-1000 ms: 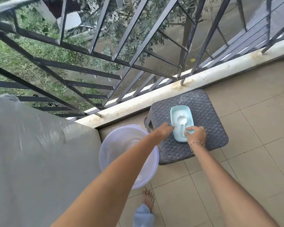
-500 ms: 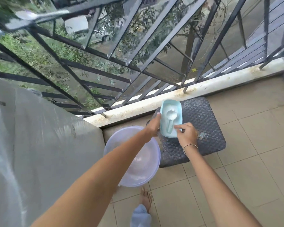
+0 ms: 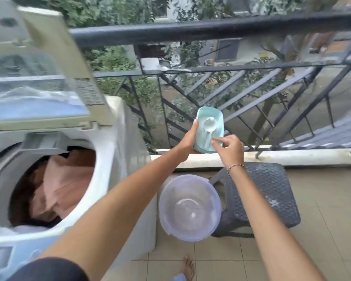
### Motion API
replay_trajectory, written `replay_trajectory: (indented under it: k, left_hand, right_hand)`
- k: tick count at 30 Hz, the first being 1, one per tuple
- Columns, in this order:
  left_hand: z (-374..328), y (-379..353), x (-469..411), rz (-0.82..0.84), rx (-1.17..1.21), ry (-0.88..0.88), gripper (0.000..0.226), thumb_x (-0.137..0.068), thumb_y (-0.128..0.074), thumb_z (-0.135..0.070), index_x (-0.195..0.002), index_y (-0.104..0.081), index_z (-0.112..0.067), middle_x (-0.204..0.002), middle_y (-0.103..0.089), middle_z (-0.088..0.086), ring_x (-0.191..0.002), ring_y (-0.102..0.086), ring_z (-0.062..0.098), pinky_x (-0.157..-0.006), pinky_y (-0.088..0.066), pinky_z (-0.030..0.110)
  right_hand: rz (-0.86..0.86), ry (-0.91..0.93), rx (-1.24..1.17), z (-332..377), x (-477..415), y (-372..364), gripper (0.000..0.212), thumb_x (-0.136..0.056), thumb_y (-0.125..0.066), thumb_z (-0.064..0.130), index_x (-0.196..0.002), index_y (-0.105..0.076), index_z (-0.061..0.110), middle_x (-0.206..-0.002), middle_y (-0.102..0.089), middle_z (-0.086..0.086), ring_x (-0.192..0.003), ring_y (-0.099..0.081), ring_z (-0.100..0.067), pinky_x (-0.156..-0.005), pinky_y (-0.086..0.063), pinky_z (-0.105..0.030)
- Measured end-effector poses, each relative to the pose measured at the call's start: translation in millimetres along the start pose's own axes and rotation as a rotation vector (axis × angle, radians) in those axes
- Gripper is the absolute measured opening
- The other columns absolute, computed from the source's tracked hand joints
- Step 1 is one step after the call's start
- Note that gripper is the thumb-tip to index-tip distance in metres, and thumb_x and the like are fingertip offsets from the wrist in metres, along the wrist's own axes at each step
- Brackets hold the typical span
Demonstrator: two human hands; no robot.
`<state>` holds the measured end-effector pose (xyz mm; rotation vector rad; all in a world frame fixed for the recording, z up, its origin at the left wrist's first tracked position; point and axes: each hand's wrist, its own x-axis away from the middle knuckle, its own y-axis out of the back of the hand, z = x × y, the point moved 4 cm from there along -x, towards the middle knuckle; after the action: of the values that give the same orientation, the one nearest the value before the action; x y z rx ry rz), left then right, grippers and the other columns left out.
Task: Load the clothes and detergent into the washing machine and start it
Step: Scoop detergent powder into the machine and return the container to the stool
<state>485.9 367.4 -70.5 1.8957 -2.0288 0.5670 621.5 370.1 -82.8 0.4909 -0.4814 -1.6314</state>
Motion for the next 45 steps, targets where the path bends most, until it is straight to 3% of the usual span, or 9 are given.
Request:
replay_trajectory:
  k: [3,6,9,17,25,32,36,42,45]
  left_hand:
    - [-24,36,30,-0.091,0.033,-0.040,0.059,-0.100,-0.018,-0.052,-0.125,-0.055,-0.013,-0.104,-0.067,0.012,-0.062,-0.068,0.008,-0.051,-0.054,0.018]
    - [-40,67,60,-0.195,0.003,-0.071,0.065,-0.097,-0.023,-0.059,-0.128,-0.057,-0.012,-0.119,-0.065,0.012,-0.100,-0.067,0.022,-0.090,-0.055,0.038]
    - [-45,97,88,-0.248,-0.007,-0.103,0.067,-0.096,-0.022,-0.059,-0.130,-0.056,-0.013,-0.130,-0.060,0.013,-0.116,-0.059,0.027,-0.103,-0.045,0.039]
    - [-28,186,161,-0.397,0.123,-0.076,0.073,-0.089,-0.027,-0.070,-0.124,-0.060,-0.015,-0.113,-0.066,0.006,-0.102,-0.064,0.025,-0.096,-0.052,0.042]
    - [4,304,199,-0.552,-0.023,-0.040,0.108,-0.068,-0.020,-0.088,-0.125,-0.059,-0.005,-0.126,-0.062,0.017,-0.117,-0.059,0.032,-0.103,-0.045,0.047]
    - [8,375,283,-0.584,-0.013,-0.016,0.084,-0.090,-0.020,-0.068,-0.133,-0.052,-0.003,-0.133,-0.055,0.016,-0.121,-0.054,0.032,-0.106,-0.042,0.043]
    - [13,412,292,-0.612,0.018,0.011,0.085,-0.087,-0.021,-0.070,-0.134,-0.051,-0.006,-0.136,-0.053,0.015,-0.120,-0.053,0.030,-0.105,-0.042,0.042]
    - [19,450,296,-0.648,0.097,0.009,0.075,-0.094,-0.024,-0.062,-0.137,-0.047,-0.005,-0.141,-0.049,0.014,-0.127,-0.049,0.029,-0.104,-0.039,0.033]
    - [27,469,293,-0.681,0.115,0.018,0.077,-0.093,-0.025,-0.064,-0.137,-0.047,-0.006,-0.142,-0.048,0.014,-0.130,-0.047,0.029,-0.107,-0.036,0.032]
  right_hand:
    - [0.008,0.040,-0.040,53,14,-11,0.025,-0.077,-0.075,0.026,-0.095,-0.076,0.010,-0.083,-0.054,-0.003,-0.078,-0.054,-0.017,-0.079,-0.044,-0.027]
    - [0.011,0.045,-0.059,96,29,-24,0.029,-0.074,-0.077,0.034,-0.093,-0.076,0.011,-0.089,-0.058,-0.006,-0.086,-0.059,-0.021,-0.084,-0.049,-0.033]
    - [0.015,0.047,-0.055,133,48,-41,0.030,-0.072,-0.078,0.035,-0.090,-0.077,0.011,-0.090,-0.059,-0.007,-0.090,-0.061,-0.024,-0.088,-0.050,-0.037]
    - [0.075,0.058,-0.006,210,112,-99,0.028,-0.068,-0.079,0.038,-0.084,-0.078,0.015,-0.096,-0.072,-0.014,-0.093,-0.066,-0.026,-0.086,-0.052,-0.035]
    - [0.147,0.048,0.013,278,183,-176,0.028,-0.066,-0.082,0.037,-0.083,-0.077,0.015,-0.104,-0.068,-0.014,-0.102,-0.063,-0.026,-0.095,-0.047,-0.034]
    - [0.189,0.035,0.001,324,229,-250,0.027,-0.064,-0.082,0.038,-0.081,-0.076,0.018,-0.111,-0.065,-0.012,-0.106,-0.060,-0.022,-0.098,-0.046,-0.032]
    - [0.188,0.072,0.063,349,238,-274,0.023,-0.070,-0.080,0.031,-0.084,-0.075,0.014,-0.122,-0.054,-0.015,-0.117,-0.052,-0.029,-0.102,-0.041,-0.033]
    - [0.180,0.273,0.148,382,235,-298,0.016,-0.071,-0.073,0.030,-0.078,-0.072,0.015,-0.110,-0.056,-0.009,-0.114,-0.044,-0.026,-0.101,-0.028,-0.029]
    - [0.207,0.430,0.205,401,238,-308,0.013,-0.074,-0.067,0.026,-0.080,-0.071,0.015,-0.096,-0.066,-0.008,-0.102,-0.056,-0.027,-0.090,-0.038,-0.030]
